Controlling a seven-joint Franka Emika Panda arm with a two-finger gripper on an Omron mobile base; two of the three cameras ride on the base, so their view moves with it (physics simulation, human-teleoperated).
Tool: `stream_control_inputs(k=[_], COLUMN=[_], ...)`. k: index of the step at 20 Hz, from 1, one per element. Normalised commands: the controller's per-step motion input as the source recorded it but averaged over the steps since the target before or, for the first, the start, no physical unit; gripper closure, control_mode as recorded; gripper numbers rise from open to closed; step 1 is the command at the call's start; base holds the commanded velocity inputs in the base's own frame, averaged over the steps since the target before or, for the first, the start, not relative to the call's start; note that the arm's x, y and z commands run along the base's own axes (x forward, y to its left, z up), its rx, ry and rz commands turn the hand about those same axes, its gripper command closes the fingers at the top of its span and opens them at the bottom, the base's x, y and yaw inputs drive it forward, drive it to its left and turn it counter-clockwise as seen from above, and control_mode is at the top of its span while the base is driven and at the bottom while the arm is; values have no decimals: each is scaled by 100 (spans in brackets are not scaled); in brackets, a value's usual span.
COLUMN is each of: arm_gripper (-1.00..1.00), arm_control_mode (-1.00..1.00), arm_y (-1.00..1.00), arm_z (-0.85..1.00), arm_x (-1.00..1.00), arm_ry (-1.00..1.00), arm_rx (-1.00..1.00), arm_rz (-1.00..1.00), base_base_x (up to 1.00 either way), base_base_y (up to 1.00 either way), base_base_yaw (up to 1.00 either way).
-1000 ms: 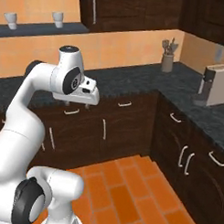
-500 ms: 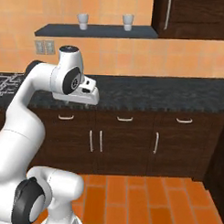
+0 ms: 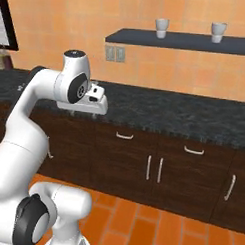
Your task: Gather all objects into one cabinet and sort the glasses and bowls to opposite sides.
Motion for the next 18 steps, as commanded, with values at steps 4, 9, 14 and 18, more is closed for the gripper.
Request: stream_control_inputs(k=[4, 9, 14, 18], arm_gripper=[-100, -100, -100, -100], arm_control_mode=[100, 100, 100, 100], arm_y=[0, 0, 0, 0], arm_z=[0, 0, 0, 0], arm_x=[0, 0, 0, 0], arm_ry=[0, 0, 0, 0], arm_rx=[0, 0, 0, 0], arm_rz=[0, 0, 0, 0], base_base_x=[-27, -26, -27, -26], base_base_y=[55, 50, 47, 44], base_base_yaw=[55, 56, 57, 56])
